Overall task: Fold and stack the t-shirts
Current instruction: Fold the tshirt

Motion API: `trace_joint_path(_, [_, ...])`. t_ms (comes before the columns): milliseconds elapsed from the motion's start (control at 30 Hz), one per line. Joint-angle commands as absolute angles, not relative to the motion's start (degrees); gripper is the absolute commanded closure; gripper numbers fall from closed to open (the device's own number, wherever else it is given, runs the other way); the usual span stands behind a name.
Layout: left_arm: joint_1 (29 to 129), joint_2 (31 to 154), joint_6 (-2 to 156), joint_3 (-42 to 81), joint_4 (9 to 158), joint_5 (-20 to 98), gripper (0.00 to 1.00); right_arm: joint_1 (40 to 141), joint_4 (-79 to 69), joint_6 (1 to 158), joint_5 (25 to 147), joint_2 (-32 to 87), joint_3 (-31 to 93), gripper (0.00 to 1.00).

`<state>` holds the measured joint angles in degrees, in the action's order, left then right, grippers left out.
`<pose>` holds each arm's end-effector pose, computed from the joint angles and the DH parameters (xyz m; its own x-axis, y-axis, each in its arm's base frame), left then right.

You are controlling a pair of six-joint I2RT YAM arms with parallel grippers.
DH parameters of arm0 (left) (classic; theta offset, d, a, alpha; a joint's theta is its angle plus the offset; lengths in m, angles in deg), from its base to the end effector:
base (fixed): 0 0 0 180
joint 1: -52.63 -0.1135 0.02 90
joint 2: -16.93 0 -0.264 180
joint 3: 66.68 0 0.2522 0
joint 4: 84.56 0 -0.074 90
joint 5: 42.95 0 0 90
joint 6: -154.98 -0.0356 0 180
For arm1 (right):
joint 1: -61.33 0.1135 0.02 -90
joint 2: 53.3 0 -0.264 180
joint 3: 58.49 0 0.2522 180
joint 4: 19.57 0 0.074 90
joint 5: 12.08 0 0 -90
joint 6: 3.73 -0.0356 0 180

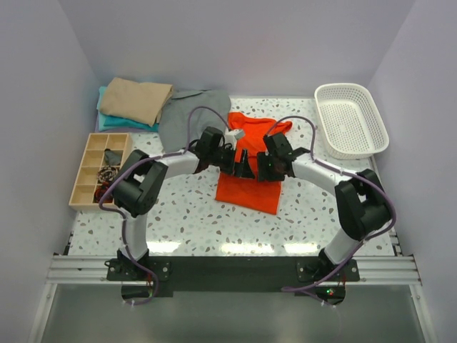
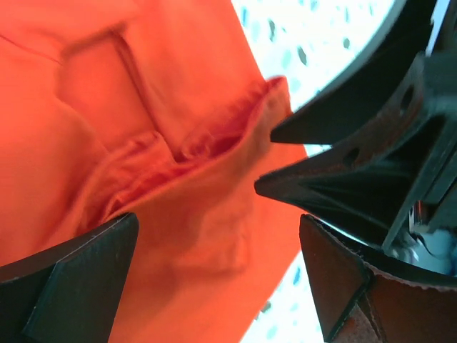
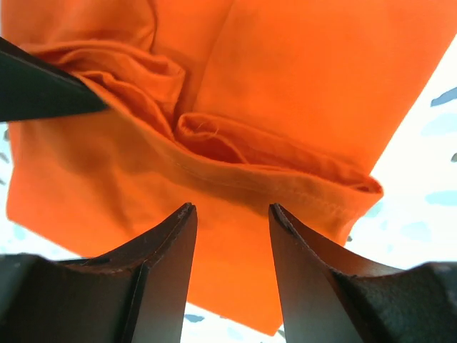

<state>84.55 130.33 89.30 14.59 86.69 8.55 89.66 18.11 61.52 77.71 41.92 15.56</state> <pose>0.3409 -0.2385 0.1550 -0.8412 0.1443 -0.5212 0.5123 0.5211 -0.6826 0.2957 0.1593 0.1915 -0.8821 0.0001 -0.4711 -0.1141 0.9702 0.2137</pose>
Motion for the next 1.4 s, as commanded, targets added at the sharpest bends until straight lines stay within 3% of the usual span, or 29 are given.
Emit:
trace_joint_path(0, [84.3,130.6,85.0,19.1,87.7,17.2,0.0,88.8,16.0,63.5,72.5,43.9,18.6,0.5])
trace_joint_path(133, [83.7,130.7,81.8,19.9,82.9,28.8,0.0,87.7,16.7,64.8,69.5,46.4,20.2,0.5])
trace_joint_path(300, [83.4,127.6,81.1,16.7,82.5,35.0,0.0,84.8,15.7,65.8,68.1,43.3,19.7,0.48])
trace_joint_path(600, [83.4,112.4,81.9,5.4,82.2,45.7,0.0,82.3,22.5,64.8,70.9,32.1,17.2,0.34])
trace_joint_path(1000, [83.4,101.7,89.0,-15.2,90.9,33.2,0.0,81.5,18.3,51.9,85.1,18.3,-4.0,0.32])
trace_joint_path(1367, [83.4,101.8,91.8,-22.5,100.3,22.8,0.0,81.5,11.8,45.7,89.7,14.7,-14.2,0.32])
